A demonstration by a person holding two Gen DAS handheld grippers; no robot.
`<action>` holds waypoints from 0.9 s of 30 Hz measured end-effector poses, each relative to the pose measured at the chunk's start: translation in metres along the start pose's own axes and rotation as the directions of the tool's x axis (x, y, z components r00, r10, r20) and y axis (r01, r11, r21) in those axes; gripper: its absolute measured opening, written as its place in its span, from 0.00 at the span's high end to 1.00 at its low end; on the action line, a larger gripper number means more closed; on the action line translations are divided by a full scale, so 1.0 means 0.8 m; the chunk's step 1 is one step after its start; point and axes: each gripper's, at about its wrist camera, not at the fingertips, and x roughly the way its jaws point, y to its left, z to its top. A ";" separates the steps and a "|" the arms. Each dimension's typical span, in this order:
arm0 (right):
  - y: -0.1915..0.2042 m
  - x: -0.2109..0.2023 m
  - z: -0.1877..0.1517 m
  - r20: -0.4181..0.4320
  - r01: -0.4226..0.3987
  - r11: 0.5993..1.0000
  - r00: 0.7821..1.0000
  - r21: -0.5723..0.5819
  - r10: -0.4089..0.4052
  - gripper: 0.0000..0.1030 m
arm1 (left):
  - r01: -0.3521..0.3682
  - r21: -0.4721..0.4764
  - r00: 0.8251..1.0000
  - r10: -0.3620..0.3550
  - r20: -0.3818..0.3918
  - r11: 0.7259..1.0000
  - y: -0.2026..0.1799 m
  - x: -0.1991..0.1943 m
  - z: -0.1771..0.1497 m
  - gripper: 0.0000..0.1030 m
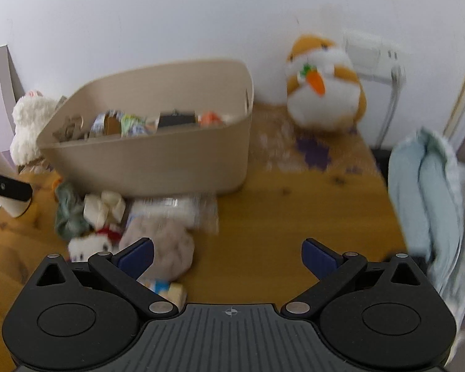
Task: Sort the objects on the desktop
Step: 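Move both tools back toward the items on the table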
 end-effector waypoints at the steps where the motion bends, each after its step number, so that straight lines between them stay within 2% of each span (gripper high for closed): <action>1: 0.001 0.000 -0.010 -0.012 -0.003 1.000 1.000 0.010 0.003 0.00 | 0.009 -0.001 1.000 -0.009 -0.012 1.000 0.002 0.003 -0.006 0.09; 7: 0.015 -0.002 -0.069 -0.076 -0.041 0.999 0.996 0.029 0.043 0.00 | 0.031 0.047 0.999 -0.029 -0.039 0.998 -0.002 0.015 -0.045 0.09; 11: 0.037 -0.003 -0.099 -0.091 -0.037 0.999 0.995 -0.037 0.034 0.00 | 0.049 0.137 0.997 -0.040 -0.064 0.989 -0.020 0.024 -0.066 0.09; 17: 0.054 0.004 -0.114 -0.088 -0.024 0.998 0.996 -0.051 0.019 0.00 | 0.050 0.299 0.998 -0.035 -0.054 0.953 -0.056 0.041 -0.084 0.09; 21: 0.063 0.014 -0.117 -0.094 -0.007 0.999 0.996 -0.050 0.002 0.00 | -0.012 0.398 1.000 0.016 -0.006 0.917 -0.074 0.059 -0.084 0.09; 27: 0.073 0.020 -0.117 -0.089 0.001 0.998 0.996 -0.055 -0.006 0.00 | -0.035 0.464 0.999 0.037 0.004 0.885 -0.092 0.083 -0.079 0.09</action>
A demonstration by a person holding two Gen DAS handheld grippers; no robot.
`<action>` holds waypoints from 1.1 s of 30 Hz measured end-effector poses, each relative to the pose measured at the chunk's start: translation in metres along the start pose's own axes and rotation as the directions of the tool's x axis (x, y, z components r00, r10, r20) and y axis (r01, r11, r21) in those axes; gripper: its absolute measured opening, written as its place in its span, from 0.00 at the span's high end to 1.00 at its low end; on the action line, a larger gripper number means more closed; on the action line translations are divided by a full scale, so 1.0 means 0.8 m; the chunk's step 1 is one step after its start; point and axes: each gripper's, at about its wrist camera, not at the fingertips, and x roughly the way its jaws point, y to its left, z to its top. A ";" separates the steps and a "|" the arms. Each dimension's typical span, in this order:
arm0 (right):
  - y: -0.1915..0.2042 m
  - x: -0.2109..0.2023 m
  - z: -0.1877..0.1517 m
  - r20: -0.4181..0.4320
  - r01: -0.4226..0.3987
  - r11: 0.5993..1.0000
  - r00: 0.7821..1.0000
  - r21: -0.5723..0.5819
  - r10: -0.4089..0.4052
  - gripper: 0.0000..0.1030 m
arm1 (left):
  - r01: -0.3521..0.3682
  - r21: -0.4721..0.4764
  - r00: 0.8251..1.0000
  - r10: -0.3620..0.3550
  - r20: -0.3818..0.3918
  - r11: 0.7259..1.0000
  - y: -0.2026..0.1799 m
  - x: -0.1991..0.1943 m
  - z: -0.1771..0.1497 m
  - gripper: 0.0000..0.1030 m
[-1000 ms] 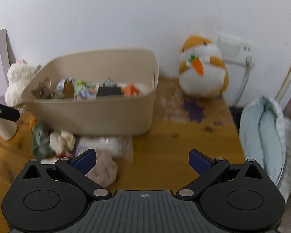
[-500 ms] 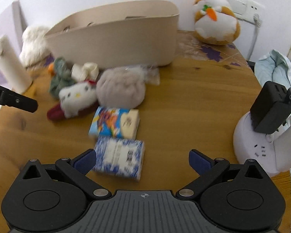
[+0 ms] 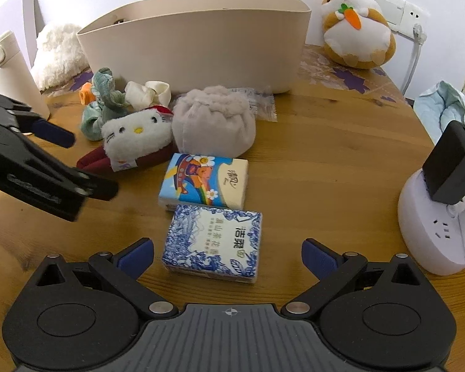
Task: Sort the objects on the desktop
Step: 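Move both tools back toward the items on the table, then grasp the Hello Kitty plush with the left tool while the right grasps the blue tissue pack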
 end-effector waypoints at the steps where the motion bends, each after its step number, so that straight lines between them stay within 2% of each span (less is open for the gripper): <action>1: 0.001 0.002 0.000 -0.003 0.002 1.000 1.000 0.000 -0.002 0.00 | -0.006 0.013 1.000 0.006 0.006 1.000 -0.003 0.002 0.001 0.09; 4: 0.004 0.008 0.001 -0.005 0.005 1.000 1.000 -0.006 -0.005 0.00 | -0.027 0.047 0.999 0.026 0.019 0.999 -0.011 0.009 0.005 0.09; 6: 0.003 0.010 0.002 -0.003 0.006 1.000 1.000 -0.002 -0.006 0.09 | -0.042 0.072 0.999 0.040 0.031 0.997 -0.016 0.013 0.008 0.09; 12: -0.007 0.013 0.004 0.010 0.008 0.999 1.000 0.036 -0.009 0.17 | -0.046 0.080 0.998 0.043 0.049 0.996 -0.021 0.023 0.020 0.09; 13: -0.008 0.013 0.005 0.011 0.011 0.999 1.000 0.036 -0.011 0.18 | -0.041 0.063 0.998 0.038 0.045 0.997 -0.019 0.024 0.022 0.11; 15: -0.009 0.012 0.005 0.014 0.013 0.999 1.000 0.032 -0.013 0.21 | 0.013 0.006 0.999 -0.014 0.039 1.000 -0.014 0.026 0.027 0.26; 16: -0.010 0.012 0.005 0.014 0.015 0.999 1.000 0.032 -0.015 0.23 | 0.047 -0.018 0.998 -0.046 0.034 0.999 -0.012 0.026 0.029 0.37; 18: -0.014 0.009 0.006 0.015 0.013 0.999 1.000 0.046 -0.014 0.33 | 0.076 -0.039 0.997 -0.075 0.021 0.996 -0.012 0.025 0.033 0.49; 22: -0.026 0.006 0.006 0.015 -0.004 0.997 1.000 0.080 0.003 0.40 | 0.055 0.039 0.998 -0.056 0.017 0.998 -0.023 0.021 0.035 0.54; 33: -0.037 -0.008 -0.003 0.005 -0.031 0.996 1.000 0.088 0.031 0.41 | 0.078 0.034 0.997 -0.078 0.000 0.996 -0.003 -0.004 0.013 0.57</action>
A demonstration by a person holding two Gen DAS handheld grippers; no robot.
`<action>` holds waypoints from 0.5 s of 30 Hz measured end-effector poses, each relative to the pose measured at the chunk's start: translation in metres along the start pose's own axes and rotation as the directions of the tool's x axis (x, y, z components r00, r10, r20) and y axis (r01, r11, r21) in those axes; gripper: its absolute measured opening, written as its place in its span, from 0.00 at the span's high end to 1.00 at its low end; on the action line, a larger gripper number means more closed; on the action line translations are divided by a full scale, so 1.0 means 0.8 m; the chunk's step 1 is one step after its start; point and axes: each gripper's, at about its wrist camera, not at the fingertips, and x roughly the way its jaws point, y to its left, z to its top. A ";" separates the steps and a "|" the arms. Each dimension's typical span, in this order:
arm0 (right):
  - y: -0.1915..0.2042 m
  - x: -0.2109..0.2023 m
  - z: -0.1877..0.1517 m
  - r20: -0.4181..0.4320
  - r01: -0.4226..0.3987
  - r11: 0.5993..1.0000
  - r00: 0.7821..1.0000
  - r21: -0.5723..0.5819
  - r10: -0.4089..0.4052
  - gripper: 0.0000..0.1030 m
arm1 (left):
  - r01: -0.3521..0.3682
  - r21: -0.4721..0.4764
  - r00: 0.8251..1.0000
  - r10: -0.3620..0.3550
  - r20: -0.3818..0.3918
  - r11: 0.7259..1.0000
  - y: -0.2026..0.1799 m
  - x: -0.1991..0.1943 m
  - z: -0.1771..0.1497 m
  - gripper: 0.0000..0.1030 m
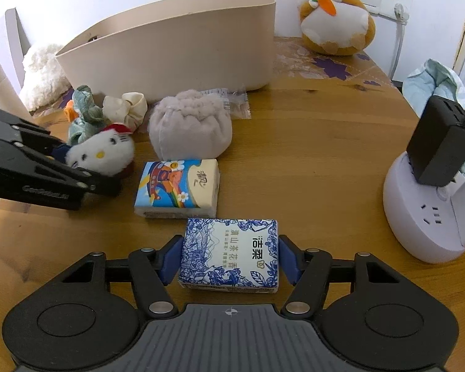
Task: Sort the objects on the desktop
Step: 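Grasp the Hello Kitty plush with the left tool while the right grasps the blue tissue pack, then carry the plush and tissue pack over the basket and open both tools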
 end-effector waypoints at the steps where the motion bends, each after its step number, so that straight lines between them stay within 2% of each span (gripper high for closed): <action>1: -0.002 -0.004 0.000 0.001 -0.002 1.000 1.000 -0.001 0.002 0.41 | 0.003 0.004 1.000 -0.003 0.003 1.000 0.002 -0.006 -0.001 0.57; 6: -0.013 -0.028 0.009 0.028 -0.007 1.000 1.000 -0.008 0.008 0.41 | -0.001 0.033 0.999 0.000 0.038 0.999 0.015 -0.043 -0.006 0.57; 15: -0.038 -0.062 0.045 0.077 0.023 1.000 0.997 0.000 -0.023 0.41 | -0.025 0.023 0.990 0.021 0.138 0.999 0.049 -0.107 -0.003 0.57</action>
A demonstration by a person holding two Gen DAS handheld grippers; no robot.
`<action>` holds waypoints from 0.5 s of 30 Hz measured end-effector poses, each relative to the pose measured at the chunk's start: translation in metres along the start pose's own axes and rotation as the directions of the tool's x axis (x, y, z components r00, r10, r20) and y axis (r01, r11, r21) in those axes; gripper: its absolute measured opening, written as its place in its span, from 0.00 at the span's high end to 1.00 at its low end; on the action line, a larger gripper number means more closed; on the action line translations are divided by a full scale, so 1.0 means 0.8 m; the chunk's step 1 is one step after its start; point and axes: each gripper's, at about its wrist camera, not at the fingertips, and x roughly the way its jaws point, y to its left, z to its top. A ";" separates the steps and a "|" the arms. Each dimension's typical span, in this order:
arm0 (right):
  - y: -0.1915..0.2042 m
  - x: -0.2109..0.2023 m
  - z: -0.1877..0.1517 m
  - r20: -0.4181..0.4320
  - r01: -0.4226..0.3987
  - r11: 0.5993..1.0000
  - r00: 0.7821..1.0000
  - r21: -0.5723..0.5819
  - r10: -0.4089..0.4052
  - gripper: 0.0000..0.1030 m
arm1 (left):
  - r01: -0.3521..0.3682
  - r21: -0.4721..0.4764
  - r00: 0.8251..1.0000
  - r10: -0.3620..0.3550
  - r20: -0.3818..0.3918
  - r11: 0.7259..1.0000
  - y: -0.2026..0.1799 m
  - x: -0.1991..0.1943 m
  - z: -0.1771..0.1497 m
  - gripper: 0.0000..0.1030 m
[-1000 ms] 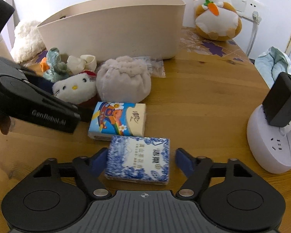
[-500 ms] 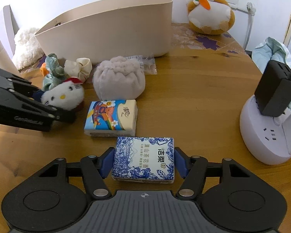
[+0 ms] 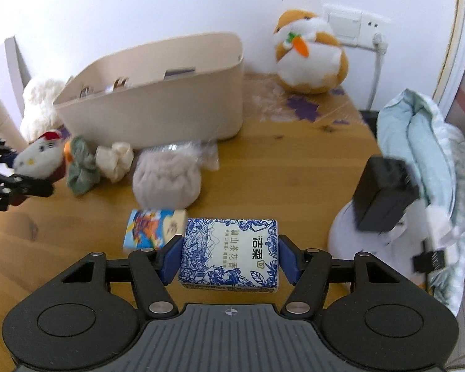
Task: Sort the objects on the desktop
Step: 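Carry the plush and tissue pack over the basket and open both tools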
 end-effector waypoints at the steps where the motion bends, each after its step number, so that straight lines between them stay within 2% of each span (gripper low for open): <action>1: -0.003 -0.004 0.006 0.014 0.004 1.000 1.000 0.000 -0.004 0.41 | -0.006 -0.006 1.000 0.006 0.009 1.000 0.005 -0.004 0.002 0.57; 8: -0.023 -0.017 0.055 0.115 0.027 0.999 0.993 0.032 -0.031 0.41 | -0.066 -0.071 0.994 0.072 0.078 0.995 0.045 -0.034 0.027 0.57; 15: -0.025 -0.021 0.123 0.216 0.031 0.999 0.976 0.017 -0.034 0.41 | -0.066 -0.167 0.984 0.092 0.150 0.984 0.070 -0.045 0.076 0.57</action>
